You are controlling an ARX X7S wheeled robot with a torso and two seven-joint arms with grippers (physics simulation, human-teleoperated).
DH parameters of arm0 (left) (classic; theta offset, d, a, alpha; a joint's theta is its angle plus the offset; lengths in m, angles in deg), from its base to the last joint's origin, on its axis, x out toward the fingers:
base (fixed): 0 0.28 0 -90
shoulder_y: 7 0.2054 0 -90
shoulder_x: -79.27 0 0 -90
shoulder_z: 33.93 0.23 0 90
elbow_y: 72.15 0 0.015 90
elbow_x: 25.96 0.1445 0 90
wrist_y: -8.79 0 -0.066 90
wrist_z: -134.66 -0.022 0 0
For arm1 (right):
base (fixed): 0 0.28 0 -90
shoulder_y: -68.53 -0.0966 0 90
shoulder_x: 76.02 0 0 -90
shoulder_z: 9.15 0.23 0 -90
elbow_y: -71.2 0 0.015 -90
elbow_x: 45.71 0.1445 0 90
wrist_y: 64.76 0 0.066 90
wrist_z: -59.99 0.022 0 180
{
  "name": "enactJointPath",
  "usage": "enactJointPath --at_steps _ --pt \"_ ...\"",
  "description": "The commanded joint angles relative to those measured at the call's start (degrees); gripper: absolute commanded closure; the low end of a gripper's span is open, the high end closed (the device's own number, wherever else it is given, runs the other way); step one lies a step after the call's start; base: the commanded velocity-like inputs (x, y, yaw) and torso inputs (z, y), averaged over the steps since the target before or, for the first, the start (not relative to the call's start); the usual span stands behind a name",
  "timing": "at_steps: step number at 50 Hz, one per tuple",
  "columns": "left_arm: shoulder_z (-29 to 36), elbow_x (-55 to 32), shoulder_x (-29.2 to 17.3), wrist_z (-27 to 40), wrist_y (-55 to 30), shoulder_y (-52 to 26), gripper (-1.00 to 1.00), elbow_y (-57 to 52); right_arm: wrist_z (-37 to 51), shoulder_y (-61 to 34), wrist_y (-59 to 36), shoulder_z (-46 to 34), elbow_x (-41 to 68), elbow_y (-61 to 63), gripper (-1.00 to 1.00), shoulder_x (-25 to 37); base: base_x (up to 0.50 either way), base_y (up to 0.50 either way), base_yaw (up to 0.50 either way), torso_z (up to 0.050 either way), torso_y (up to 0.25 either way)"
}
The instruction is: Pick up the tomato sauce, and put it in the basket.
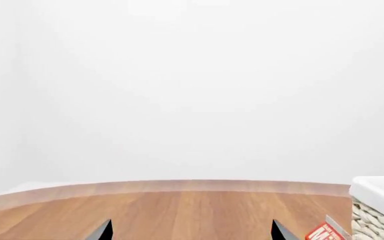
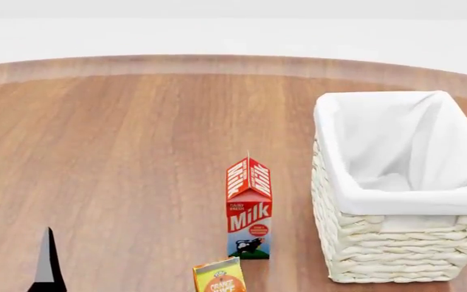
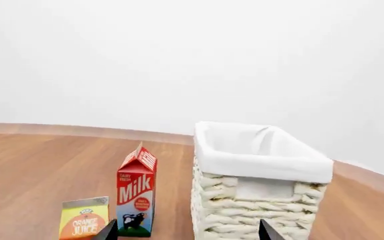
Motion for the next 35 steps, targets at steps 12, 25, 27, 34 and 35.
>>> enactJointPath --at_steps 12,25,27,34,35 --pt "1.1 -0.1 -0.8 0.9 0.4 0.0 -1.00 0.4 22.4 5.4 14.5 -13.9 2.1 -12.7 -1.00 17.8 0.00 0.00 0.00 0.000 0.000" --pt "2.0 -0.5 -1.5 1.8 0.3 -0.3 -1.00 0.8 20.9 2.1 16.8 -17.1 3.3 -21.4 -1.00 15.4 0.00 0.00 0.00 0.000 0.000" --pt "2.0 -0.6 -1.6 1.9 0.4 -0.3 -1.00 0.8 20.6 1.7 17.0 -17.5 3.4 -22.1 -1.00 15.2 0.00 0.00 0.00 0.000 0.000" --pt "2.4 -0.7 -2.0 2.4 0.8 -0.3 -1.00 1.1 19.9 0.4 17.8 -18.9 3.9 -25.0 -1.00 14.3 0.00 0.00 0.00 0.000 0.000" --pt "2.5 -0.7 -2.1 2.5 0.8 -0.3 -1.00 1.1 19.9 0.4 17.7 -19.0 3.9 -24.9 -1.00 14.3 0.00 0.00 0.00 0.000 0.000"
